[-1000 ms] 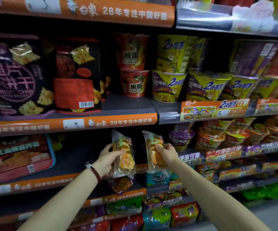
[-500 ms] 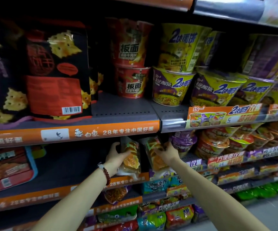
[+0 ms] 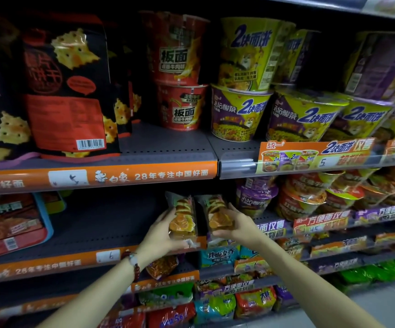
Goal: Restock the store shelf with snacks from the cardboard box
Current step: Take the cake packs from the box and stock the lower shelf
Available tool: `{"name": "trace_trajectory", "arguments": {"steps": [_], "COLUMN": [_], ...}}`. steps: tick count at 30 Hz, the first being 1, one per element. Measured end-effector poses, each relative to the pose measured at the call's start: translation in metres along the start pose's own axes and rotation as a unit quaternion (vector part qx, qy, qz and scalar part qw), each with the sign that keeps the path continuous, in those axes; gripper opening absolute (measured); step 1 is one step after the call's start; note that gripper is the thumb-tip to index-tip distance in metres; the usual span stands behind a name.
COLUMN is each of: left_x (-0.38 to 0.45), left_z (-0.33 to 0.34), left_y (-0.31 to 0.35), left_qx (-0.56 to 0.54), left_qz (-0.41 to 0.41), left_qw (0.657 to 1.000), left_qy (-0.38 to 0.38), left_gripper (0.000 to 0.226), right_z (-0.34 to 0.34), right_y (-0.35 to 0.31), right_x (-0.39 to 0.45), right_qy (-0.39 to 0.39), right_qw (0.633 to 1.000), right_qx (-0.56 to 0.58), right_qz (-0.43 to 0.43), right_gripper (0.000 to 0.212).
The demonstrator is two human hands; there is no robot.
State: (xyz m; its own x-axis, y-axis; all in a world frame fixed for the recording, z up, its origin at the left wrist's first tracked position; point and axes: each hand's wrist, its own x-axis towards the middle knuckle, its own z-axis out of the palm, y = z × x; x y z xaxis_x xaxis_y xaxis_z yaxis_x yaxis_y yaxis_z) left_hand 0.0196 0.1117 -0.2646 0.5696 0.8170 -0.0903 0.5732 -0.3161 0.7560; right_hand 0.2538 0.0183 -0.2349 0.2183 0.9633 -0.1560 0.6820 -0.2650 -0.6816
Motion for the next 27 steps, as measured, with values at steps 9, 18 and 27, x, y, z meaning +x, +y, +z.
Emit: {"name": "trace_trajectory", "arguments": {"steps": [9,18,27], "left_x": [0.031,0.029,0.001], "left_z": [0.027,0.034,0.028], "left_y": [0.023,0.014,0.025], "left_qx": [-0.013,0.016,0.135], "left_qz": [0.017,0.000,0.003], "left_qw": [0.996,0.998,0.990], "left_qy": [0.090,0.067,0.043], "left_gripper": [0.096,0.097,0.067], "right_z": [0.003,0.015,0.022], "right_y": [-0.009,0.008,0.015], "right_x": [0.022,0.023,-0.019], "right_qy": [0.087,0.051,0.082], "right_qw": [0.994,0.993,0.990], "right_qx": [0.053,-0.054,-0.082], "right_qz": [-0.032,-0.088,-0.085], "right_gripper": [0.043,0.033,0.044]}}
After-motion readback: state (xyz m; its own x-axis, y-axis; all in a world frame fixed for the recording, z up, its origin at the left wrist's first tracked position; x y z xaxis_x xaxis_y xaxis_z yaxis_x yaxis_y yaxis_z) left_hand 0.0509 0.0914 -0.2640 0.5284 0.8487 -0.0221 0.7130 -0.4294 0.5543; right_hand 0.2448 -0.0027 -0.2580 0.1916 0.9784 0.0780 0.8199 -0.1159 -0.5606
